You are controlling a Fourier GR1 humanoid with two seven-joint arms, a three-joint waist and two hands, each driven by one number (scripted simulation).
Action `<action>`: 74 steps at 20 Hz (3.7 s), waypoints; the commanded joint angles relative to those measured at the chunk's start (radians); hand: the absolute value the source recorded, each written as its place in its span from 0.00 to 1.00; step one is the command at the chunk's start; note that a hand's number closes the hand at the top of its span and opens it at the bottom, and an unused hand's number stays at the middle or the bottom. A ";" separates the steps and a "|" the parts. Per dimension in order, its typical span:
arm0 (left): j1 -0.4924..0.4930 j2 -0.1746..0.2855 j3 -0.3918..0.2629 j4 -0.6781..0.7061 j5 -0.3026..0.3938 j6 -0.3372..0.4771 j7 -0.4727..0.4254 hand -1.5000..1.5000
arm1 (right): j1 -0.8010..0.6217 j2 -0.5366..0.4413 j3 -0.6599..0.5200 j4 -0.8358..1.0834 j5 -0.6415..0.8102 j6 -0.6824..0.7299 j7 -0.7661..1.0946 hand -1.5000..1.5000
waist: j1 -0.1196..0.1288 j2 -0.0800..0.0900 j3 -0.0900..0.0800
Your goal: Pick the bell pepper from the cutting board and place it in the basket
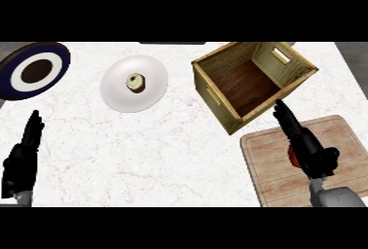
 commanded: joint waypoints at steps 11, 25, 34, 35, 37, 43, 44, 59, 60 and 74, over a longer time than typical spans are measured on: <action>-0.158 -0.050 -0.030 -0.074 0.098 -0.091 0.195 0.50 | -0.016 0.000 -0.337 0.040 0.215 -0.599 -0.110 0.00 | -0.015 0.001 0.002; -0.185 -0.064 -0.041 -0.093 0.086 -0.066 0.253 0.50 | 0.099 -0.256 -0.187 0.010 0.604 -0.437 0.717 0.00 | -0.030 -0.008 -0.014; -0.177 -0.029 -0.001 -0.118 0.108 -0.088 0.284 0.50 | 0.097 -0.382 -0.123 -0.471 0.454 -0.037 1.261 0.00 | -0.038 -0.015 -0.004; -0.181 -0.043 -0.020 -0.127 0.103 -0.092 0.296 0.50 | 0.080 -0.412 -0.162 -0.509 0.418 0.000 1.319 0.00 | -0.033 -0.011 -0.002; -0.203 -0.074 -0.051 -0.162 0.053 -0.036 0.324 0.50 | 0.108 -0.382 -0.140 -0.596 0.434 -0.008 1.400 0.00 | -0.028 -0.008 0.000; -0.159 -0.075 -0.007 -0.166 0.059 -0.091 0.303 0.50 | 0.148 -0.298 -0.186 -0.702 0.550 -0.068 1.404 0.00 | -0.014 -0.003 0.002; -0.208 -0.096 -0.022 -0.131 0.045 -0.079 0.315 0.50 | 0.139 -0.282 -0.200 -0.712 0.536 -0.070 1.407 0.00 | -0.018 -0.003 0.001; -0.136 -0.137 0.050 -0.186 0.003 -0.158 0.309 0.50 | 0.196 0.016 -0.157 -0.389 0.812 -0.210 0.984 0.00 | -0.009 -0.002 0.002; -0.233 -0.128 0.074 -0.147 0.001 -0.158 0.369 0.50 | 0.199 0.024 -0.161 -0.404 0.824 -0.206 0.980 0.00 | -0.013 -0.002 0.002; -0.199 -0.176 0.137 -0.172 -0.065 -0.222 0.363 0.50 | 0.237 0.166 -0.159 -0.373 0.960 -0.226 0.900 0.00 | -0.013 -0.002 0.002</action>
